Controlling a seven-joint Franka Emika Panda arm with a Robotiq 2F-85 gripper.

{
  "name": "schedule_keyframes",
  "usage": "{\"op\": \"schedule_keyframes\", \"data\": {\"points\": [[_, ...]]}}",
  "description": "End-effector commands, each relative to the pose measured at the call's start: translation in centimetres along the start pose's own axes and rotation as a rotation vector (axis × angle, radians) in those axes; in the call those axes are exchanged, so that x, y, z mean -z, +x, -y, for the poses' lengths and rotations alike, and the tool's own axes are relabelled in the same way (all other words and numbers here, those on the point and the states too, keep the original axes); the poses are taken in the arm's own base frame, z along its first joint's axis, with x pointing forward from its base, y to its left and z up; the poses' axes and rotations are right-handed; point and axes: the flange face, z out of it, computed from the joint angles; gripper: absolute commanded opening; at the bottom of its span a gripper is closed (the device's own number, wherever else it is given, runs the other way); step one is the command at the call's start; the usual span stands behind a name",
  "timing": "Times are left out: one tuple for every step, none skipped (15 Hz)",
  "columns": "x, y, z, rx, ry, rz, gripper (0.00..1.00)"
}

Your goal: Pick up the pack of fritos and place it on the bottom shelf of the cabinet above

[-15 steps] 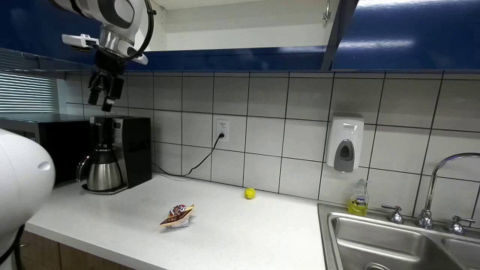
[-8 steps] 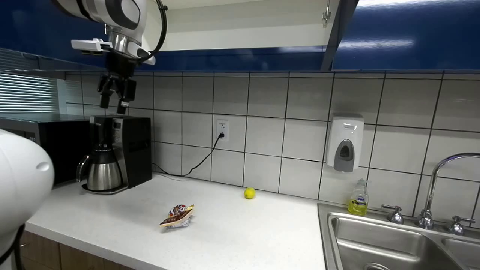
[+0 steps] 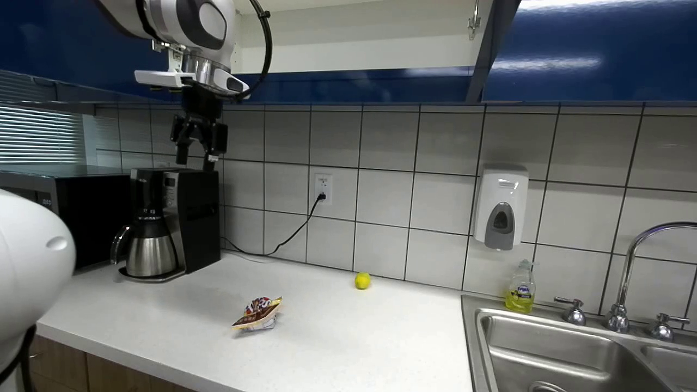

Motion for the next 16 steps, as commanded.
{"op": "schedule_keyframes", "data": {"points": [[-0.1,0.3,-2.1,0.004,0.005,-0.030,1.00],[-0.4,0.4,-2.6,0.003,0.003,-0.029,1.00],[-0.6,0.4,-2.9,0.013,-0.003,-0.024,1.00],[-0.8,0.4,-3.2,0.025,-0.016,-0.018,1.00],[-1.1,0.3,-3.3,0.055,-0.031,-0.006,1.00],[-1.3,0.3,-3.4,0.082,-0.044,0.000,1.00],[-1.6,0.5,-3.4,0.103,-0.057,0.002,1.00],[-1.9,0.6,-3.4,0.120,-0.074,0.004,1.00],[-2.2,0.7,-3.4,0.136,-0.092,0.004,1.00],[-2.4,0.8,-3.4,0.151,-0.114,0.000,1.00],[-2.7,0.9,-3.4,0.162,-0.132,-0.002,1.00],[-3.0,1.0,-3.4,0.174,-0.144,-0.007,1.00],[-3.4,1.2,-3.3,0.180,-0.150,-0.012,1.00],[-3.9,1.5,-3.1,0.185,-0.152,-0.016,1.00],[-4.4,1.7,-2.9,0.191,-0.151,-0.019,1.00],[-5.0,1.9,-2.8,0.197,-0.151,-0.023,1.00]]}}
